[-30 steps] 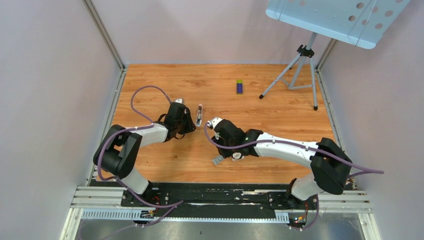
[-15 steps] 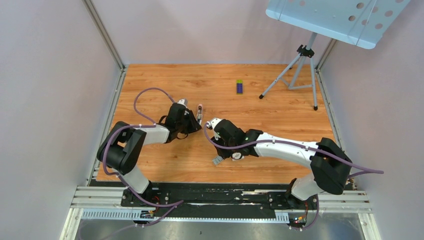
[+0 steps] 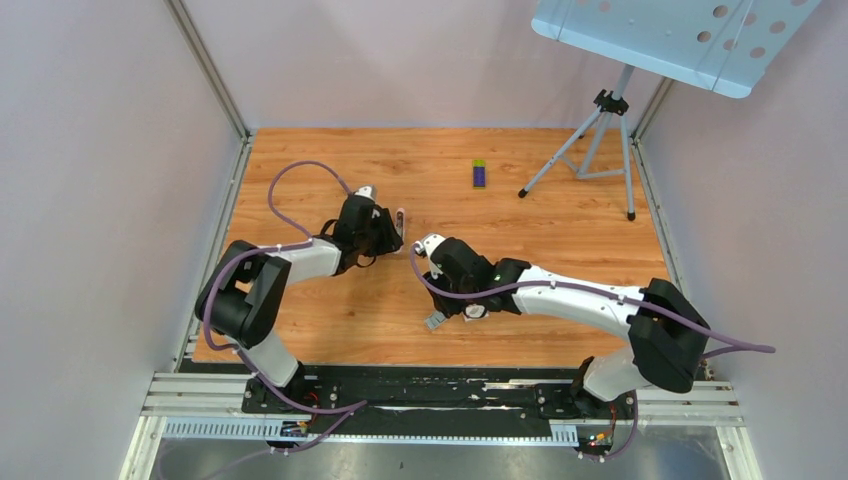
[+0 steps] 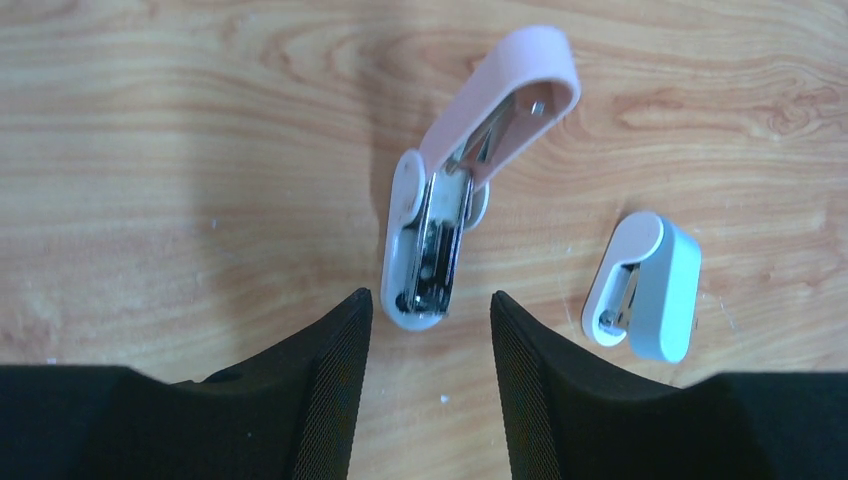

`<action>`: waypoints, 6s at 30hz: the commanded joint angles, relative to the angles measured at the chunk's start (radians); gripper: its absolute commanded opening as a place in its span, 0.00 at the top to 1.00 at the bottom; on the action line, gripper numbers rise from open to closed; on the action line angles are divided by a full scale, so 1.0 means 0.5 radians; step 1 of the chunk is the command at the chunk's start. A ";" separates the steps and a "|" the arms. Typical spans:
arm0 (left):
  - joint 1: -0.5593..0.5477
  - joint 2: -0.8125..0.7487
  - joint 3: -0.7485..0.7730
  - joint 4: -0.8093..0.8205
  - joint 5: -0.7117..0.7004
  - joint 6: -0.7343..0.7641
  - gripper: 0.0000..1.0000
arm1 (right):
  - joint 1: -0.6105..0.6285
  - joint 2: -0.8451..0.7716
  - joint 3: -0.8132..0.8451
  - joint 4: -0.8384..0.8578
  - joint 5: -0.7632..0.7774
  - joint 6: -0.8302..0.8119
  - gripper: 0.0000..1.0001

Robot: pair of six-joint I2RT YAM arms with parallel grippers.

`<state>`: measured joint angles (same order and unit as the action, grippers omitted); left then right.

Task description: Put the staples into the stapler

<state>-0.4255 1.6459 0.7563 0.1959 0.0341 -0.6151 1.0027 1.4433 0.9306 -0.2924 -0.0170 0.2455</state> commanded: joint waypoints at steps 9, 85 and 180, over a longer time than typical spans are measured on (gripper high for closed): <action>-0.129 0.130 0.249 -0.224 -0.407 0.207 0.58 | -0.028 -0.135 -0.099 -0.029 0.141 0.006 0.67; -0.411 -1.928 -0.133 -1.403 -0.708 0.321 0.00 | 0.009 -0.008 -0.130 0.151 0.008 0.143 0.67; -0.411 -2.896 -0.180 -1.578 -0.697 0.528 0.00 | 0.121 0.946 0.759 0.478 0.536 0.518 0.76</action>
<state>-0.6361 0.2111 0.6769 -0.5915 -0.3191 -0.3515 1.0473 1.8862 1.2827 -0.0734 0.1986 0.4988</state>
